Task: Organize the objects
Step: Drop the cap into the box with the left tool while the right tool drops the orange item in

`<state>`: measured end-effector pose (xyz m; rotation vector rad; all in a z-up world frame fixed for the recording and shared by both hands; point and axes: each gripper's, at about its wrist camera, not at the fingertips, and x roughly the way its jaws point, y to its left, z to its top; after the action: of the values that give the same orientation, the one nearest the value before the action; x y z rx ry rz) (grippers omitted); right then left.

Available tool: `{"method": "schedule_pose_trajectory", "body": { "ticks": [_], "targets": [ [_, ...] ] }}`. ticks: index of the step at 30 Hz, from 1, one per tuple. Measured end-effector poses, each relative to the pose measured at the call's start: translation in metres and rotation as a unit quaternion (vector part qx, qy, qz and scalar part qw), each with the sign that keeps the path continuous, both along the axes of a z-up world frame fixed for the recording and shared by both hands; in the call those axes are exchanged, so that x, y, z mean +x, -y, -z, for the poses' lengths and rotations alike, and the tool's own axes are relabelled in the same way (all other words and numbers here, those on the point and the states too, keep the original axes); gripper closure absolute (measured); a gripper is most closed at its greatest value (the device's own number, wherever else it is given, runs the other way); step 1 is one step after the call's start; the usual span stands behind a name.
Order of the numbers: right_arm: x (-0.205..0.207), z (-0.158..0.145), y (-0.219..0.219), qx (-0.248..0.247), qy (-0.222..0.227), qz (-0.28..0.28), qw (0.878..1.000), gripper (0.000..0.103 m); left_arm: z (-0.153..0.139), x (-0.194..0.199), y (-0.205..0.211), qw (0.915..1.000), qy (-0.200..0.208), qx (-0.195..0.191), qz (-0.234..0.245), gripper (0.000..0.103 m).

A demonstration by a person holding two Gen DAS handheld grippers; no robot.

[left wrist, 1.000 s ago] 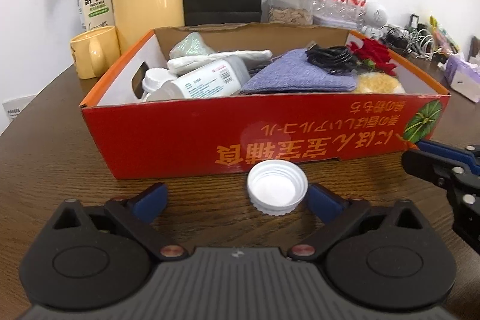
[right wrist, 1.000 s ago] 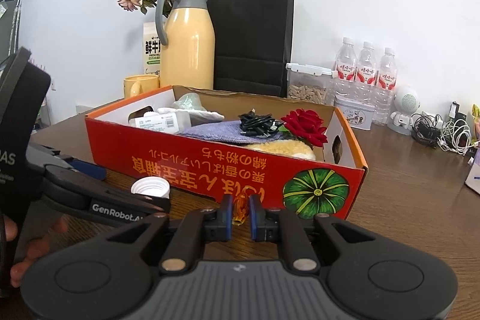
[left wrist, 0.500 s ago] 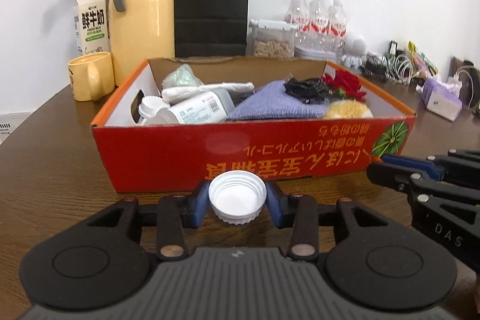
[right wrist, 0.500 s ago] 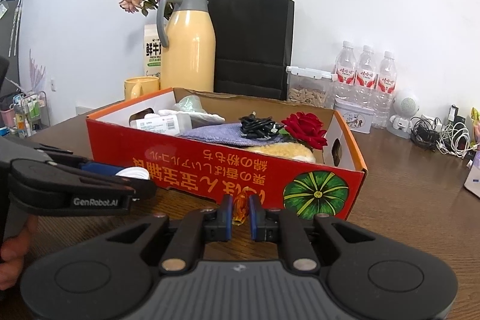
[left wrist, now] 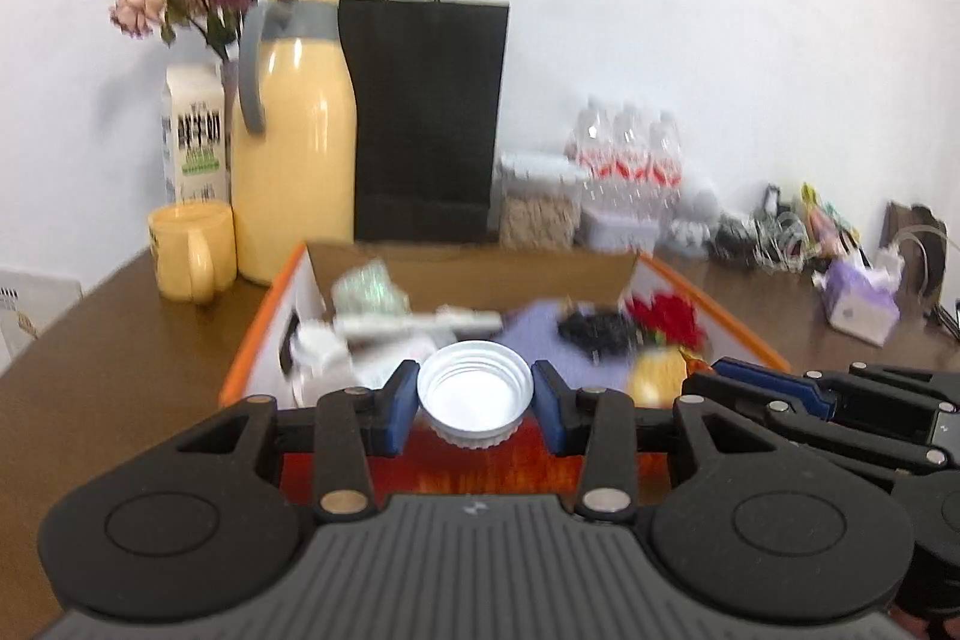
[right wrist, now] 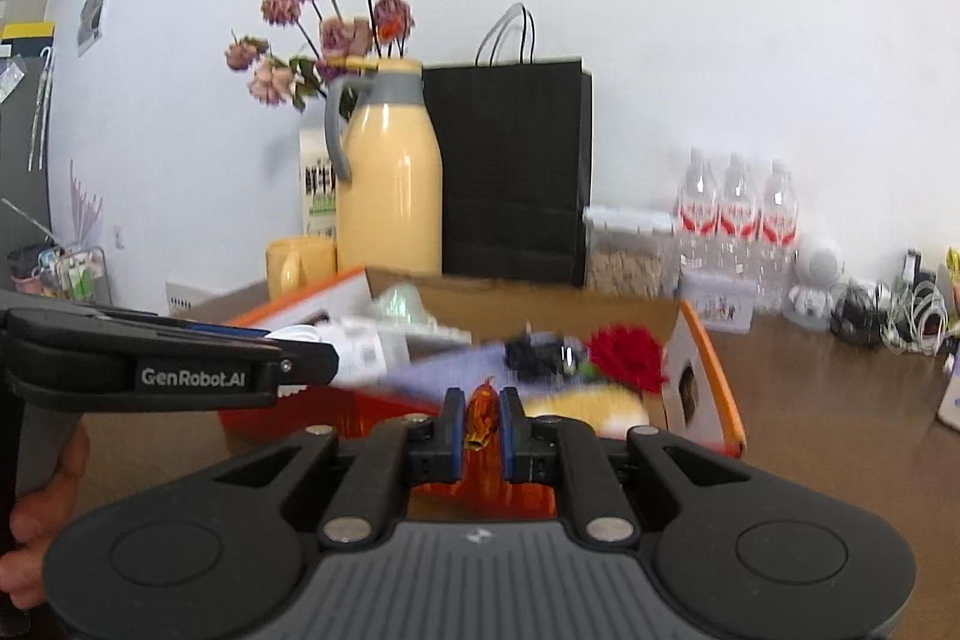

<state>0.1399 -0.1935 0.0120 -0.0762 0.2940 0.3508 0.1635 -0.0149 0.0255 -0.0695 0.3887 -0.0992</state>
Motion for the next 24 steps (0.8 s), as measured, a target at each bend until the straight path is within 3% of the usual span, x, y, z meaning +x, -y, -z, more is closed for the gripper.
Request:
{"method": "schedule_pose_trajectory", "body": {
  "ticks": [6,11,21,23,24],
  "targets": [
    [0.033,-0.027,-0.010,0.004,0.033,0.022,0.999,0.093,-0.021,0.031,-0.003,0.9994,0.024,-0.007,-0.025,0.062],
    [0.067,-0.035,-0.014,0.007,0.036,0.044,0.998,0.093,-0.025,0.056,-0.003,0.9987,0.024,-0.011,-0.044,0.062],
    [0.108,-0.005,-0.016,-0.003,0.005,0.075,0.997,0.092,0.004,0.097,-0.008,0.9977,-0.008,0.000,-0.068,0.062],
    [0.109,-0.004,-0.014,0.000,-0.002,0.073,0.997,0.091,0.006,0.096,-0.009,0.9976,-0.006,0.007,-0.069,0.054],
    [0.108,-0.002,-0.013,0.001,-0.006,0.075,0.997,0.091,0.006,0.095,-0.010,0.9975,-0.003,0.010,-0.070,0.036]
  ]
}}
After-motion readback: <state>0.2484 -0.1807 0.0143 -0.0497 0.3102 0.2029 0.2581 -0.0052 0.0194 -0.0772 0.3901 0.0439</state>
